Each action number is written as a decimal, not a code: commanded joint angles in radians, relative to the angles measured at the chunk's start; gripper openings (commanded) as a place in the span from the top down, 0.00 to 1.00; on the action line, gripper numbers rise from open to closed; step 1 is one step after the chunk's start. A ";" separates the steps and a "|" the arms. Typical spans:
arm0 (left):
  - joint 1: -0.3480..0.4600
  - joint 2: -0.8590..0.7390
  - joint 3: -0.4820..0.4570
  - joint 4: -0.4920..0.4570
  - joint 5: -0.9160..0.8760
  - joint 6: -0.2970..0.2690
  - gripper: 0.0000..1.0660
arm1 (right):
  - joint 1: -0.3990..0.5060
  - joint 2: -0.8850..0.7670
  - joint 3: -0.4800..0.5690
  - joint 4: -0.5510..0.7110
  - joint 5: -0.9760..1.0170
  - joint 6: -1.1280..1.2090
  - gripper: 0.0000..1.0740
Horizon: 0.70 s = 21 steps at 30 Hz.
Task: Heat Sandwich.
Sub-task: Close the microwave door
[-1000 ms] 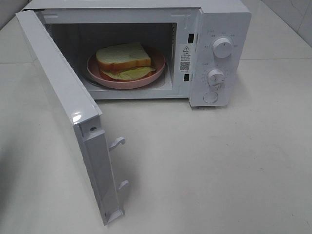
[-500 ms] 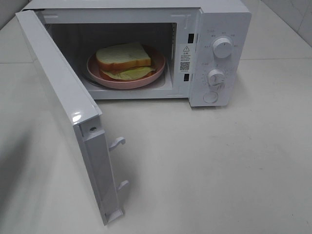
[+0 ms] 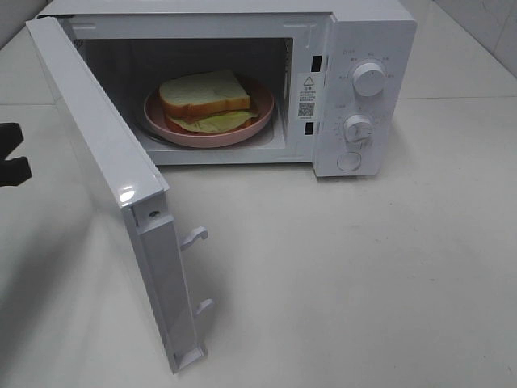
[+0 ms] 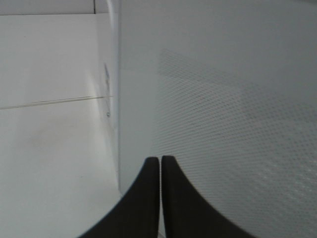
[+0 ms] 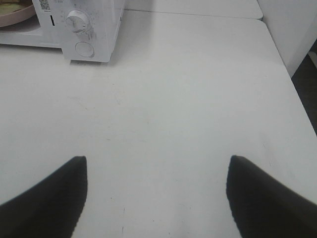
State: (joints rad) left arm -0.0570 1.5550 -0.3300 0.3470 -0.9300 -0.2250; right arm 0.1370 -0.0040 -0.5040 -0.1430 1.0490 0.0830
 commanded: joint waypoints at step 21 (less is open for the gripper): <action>-0.309 0.116 -0.128 -0.165 0.006 0.092 1.00 | -0.009 -0.025 0.001 -0.002 -0.010 0.004 0.29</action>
State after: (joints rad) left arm -0.3300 1.6640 -0.4320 0.2320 -0.9240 -0.1430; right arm 0.1370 -0.0040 -0.5040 -0.1430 1.0490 0.0830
